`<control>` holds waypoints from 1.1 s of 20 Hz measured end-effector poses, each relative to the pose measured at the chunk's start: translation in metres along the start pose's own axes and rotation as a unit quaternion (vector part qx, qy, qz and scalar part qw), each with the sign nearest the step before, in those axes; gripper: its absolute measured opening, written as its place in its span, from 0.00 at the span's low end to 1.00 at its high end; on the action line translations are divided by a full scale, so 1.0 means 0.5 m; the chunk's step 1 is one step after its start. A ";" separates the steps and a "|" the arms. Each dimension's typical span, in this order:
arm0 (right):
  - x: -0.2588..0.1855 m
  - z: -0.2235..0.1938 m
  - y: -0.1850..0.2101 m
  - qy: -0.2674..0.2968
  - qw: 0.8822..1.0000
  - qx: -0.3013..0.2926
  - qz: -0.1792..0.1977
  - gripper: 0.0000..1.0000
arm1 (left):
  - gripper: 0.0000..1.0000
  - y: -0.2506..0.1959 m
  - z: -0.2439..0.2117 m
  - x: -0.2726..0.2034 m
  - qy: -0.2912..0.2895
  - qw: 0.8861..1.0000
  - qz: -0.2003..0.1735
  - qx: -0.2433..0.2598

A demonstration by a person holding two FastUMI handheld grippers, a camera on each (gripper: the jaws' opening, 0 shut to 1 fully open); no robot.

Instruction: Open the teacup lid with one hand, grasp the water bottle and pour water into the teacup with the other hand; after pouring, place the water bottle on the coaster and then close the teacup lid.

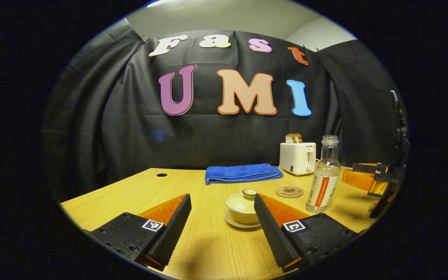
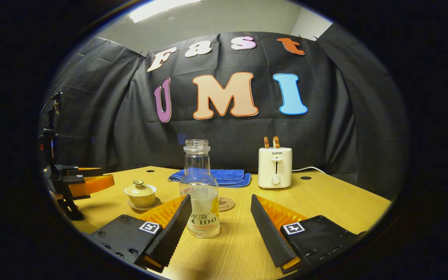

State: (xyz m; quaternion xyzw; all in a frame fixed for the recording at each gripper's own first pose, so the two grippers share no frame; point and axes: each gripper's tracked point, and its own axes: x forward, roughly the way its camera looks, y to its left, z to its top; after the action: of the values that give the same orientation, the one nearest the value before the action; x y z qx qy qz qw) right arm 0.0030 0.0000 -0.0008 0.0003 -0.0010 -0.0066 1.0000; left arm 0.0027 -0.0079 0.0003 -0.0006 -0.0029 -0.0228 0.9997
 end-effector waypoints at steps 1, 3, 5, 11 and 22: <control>-0.001 0.000 0.000 0.000 1.000 0.000 0.000 0.98 | 0.95 0.000 0.001 0.000 0.001 1.000 0.000 0.000; -0.001 -0.001 0.000 0.000 1.000 0.000 0.000 0.98 | 0.94 0.001 0.001 0.000 0.000 1.000 0.000 -0.001; -0.001 -0.001 0.000 0.000 1.000 0.000 0.000 0.98 | 0.95 0.002 0.002 0.001 0.001 1.000 0.000 -0.001; 0.004 0.001 0.001 0.000 1.000 0.000 -0.001 0.98 | 0.95 0.000 0.000 0.001 0.002 1.000 0.000 0.000; 0.003 0.003 0.001 0.000 1.000 0.000 -0.001 0.98 | 0.95 -0.035 -0.002 0.030 0.002 0.999 -0.040 0.000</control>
State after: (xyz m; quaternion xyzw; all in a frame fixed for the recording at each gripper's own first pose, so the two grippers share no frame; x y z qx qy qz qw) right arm 0.0045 0.0006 0.0006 0.0000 -0.0012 -0.0075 1.0000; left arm 0.0168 -0.0260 -0.0004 -0.0006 -0.0006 -0.0627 0.9980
